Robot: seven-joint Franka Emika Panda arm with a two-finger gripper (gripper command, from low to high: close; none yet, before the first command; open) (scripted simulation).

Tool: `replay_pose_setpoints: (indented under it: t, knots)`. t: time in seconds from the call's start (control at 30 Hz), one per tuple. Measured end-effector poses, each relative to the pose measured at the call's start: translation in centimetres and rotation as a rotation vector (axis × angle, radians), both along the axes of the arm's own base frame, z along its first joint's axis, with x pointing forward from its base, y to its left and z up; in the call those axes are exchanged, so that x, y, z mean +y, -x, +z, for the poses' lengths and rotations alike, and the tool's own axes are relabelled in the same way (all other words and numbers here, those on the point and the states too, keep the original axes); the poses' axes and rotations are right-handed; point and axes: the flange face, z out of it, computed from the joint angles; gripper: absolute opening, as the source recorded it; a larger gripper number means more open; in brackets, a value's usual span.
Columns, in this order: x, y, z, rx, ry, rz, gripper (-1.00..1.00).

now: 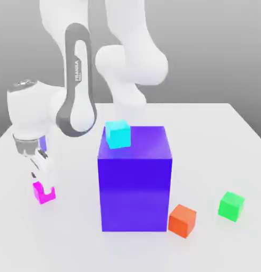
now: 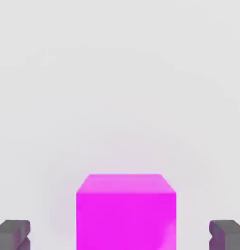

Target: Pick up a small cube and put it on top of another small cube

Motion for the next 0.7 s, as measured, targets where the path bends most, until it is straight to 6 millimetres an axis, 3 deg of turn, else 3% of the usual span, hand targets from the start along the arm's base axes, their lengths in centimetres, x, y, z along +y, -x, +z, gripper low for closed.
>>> replay_pose_setpoints:
  t: [0.03,0.07,0.3,0.7]
  knots:
    - [0.1,0.1,-0.7,0.002,0.000,0.001,0.00]
    - [0.1,0.2,-1.3,0.005,0.000,0.002,-1.00]
    - [0.1,0.2,-1.4,0.004,0.000,0.002,-1.00]
    - [-0.5,-0.4,5.7,-0.013,0.024,0.004,-1.00]
